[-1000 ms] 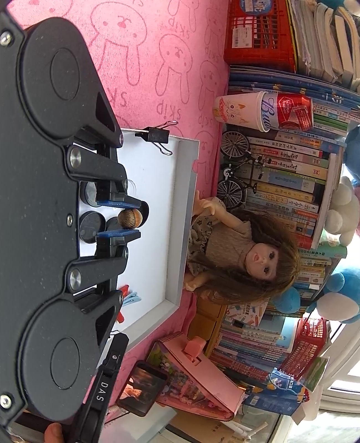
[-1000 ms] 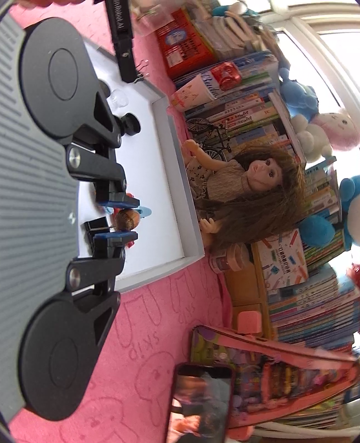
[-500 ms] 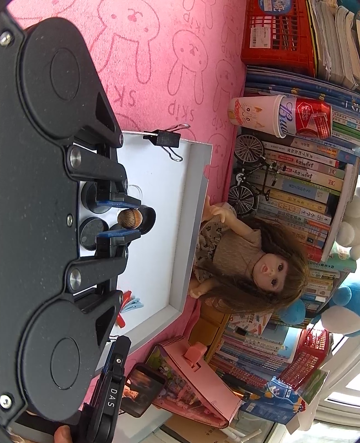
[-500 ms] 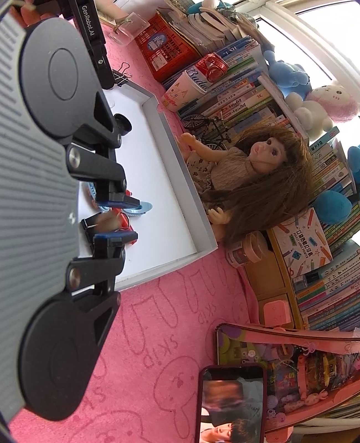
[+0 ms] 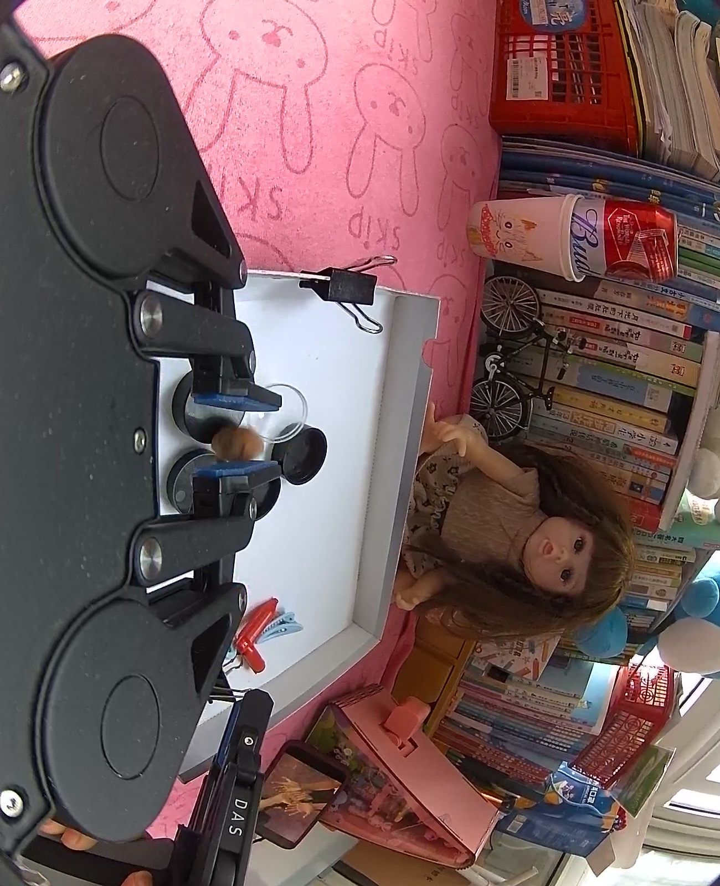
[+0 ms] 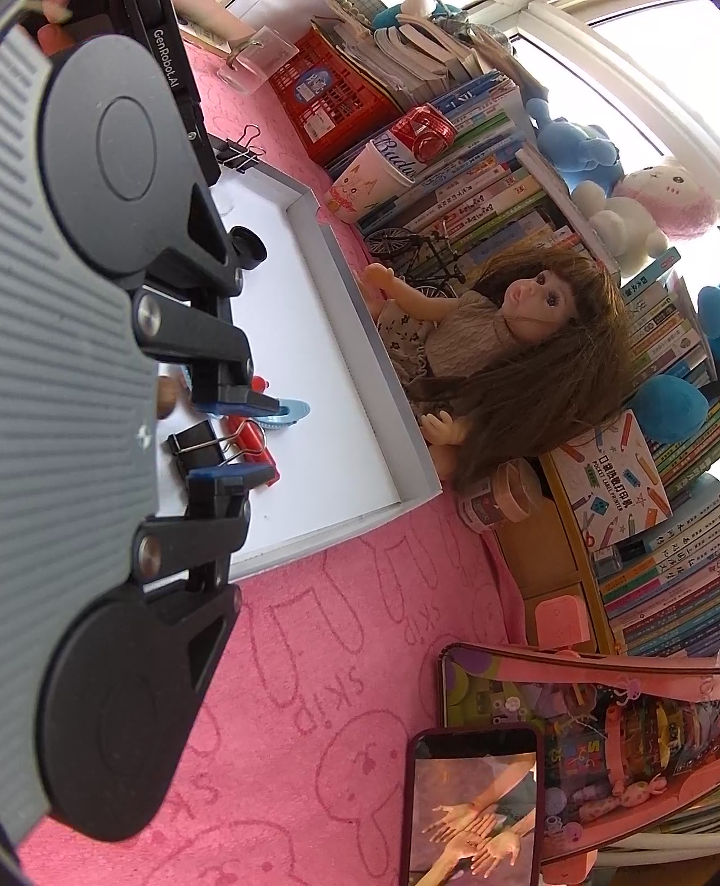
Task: Organize rigid objects
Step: 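Set the nut on a black lid with the left tool while the right tool drops its nut, then withdraw both open tools away from the tray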
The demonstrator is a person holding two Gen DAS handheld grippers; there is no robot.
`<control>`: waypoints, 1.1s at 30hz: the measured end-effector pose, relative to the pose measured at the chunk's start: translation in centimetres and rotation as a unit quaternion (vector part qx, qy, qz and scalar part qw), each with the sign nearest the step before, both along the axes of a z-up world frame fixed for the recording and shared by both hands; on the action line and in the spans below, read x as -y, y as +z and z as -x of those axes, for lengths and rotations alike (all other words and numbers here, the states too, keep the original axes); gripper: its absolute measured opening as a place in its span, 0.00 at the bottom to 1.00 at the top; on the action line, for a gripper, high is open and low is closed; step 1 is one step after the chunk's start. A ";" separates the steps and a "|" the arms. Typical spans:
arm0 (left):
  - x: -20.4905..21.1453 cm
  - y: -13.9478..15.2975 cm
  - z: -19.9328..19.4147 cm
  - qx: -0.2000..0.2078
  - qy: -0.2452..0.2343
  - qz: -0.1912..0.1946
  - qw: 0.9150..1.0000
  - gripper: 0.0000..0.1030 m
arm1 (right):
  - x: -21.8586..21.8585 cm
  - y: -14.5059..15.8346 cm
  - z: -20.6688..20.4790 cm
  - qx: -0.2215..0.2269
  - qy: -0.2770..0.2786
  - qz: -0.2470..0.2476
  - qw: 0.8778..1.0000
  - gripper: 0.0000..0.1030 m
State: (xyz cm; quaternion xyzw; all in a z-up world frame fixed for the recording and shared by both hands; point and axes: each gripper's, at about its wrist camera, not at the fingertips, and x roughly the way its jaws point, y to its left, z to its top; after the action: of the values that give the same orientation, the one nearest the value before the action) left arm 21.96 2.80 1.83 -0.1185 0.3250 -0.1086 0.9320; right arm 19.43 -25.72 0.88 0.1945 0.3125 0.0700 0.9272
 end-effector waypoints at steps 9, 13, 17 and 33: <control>0.5 0.4 0.8 0.010 -0.006 -0.010 1.000 0.42 | -0.2 0.1 0.5 0.005 0.005 0.006 1.000 0.25; 1.0 0.8 1.5 0.019 -0.013 -0.021 1.000 0.50 | -0.7 0.3 0.9 0.013 0.010 0.021 1.000 0.37; 1.7 1.1 2.1 0.024 -0.016 -0.037 0.999 0.56 | -1.3 0.7 1.6 0.025 0.016 0.040 0.999 0.50; 3.3 2.4 6.1 0.048 -0.016 -0.087 0.995 0.77 | -2.8 1.9 4.6 0.053 0.022 0.097 0.994 0.81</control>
State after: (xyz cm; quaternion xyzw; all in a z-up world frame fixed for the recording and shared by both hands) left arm 15.86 -0.51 4.25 -0.0262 0.2897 -0.1006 0.9515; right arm 14.88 -22.88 2.79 0.0925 0.2723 0.0697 0.9552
